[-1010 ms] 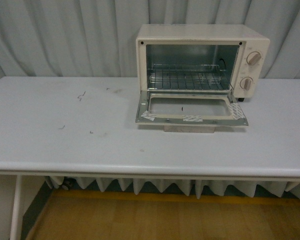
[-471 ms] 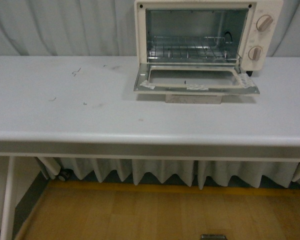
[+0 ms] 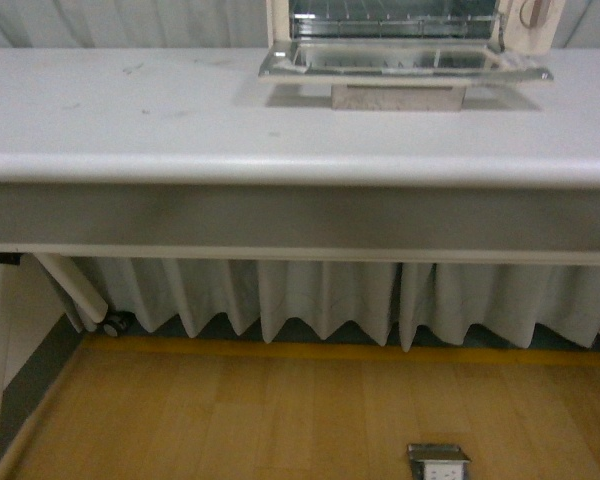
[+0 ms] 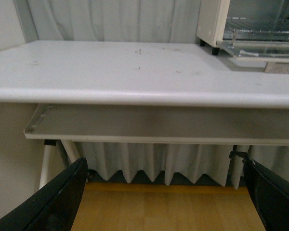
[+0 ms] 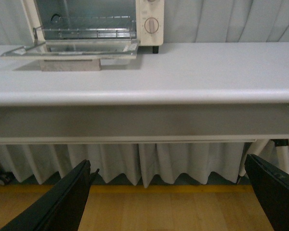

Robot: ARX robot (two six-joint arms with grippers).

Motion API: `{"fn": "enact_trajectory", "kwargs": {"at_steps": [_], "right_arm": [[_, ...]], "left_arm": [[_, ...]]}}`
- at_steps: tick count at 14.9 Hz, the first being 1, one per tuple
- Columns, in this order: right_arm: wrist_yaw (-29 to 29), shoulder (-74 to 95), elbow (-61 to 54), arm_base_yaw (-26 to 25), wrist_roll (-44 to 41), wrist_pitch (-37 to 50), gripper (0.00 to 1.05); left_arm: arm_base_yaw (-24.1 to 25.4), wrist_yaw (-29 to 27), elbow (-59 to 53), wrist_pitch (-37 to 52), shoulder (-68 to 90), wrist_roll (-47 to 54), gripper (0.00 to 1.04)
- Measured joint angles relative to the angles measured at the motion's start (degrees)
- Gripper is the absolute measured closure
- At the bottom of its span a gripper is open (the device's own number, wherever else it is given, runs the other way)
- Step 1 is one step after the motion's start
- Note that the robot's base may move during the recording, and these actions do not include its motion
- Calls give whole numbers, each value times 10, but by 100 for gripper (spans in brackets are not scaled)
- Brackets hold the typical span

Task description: Open oven

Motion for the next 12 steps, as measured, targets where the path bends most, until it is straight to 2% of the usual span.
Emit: {"fn": "enact_trajectory", "kwargs": {"at_steps": [12], "right_arm": [[1, 0, 0, 0, 0, -2, 6]], "left_arm": [[0, 0, 0, -2, 0, 0, 7]]}}
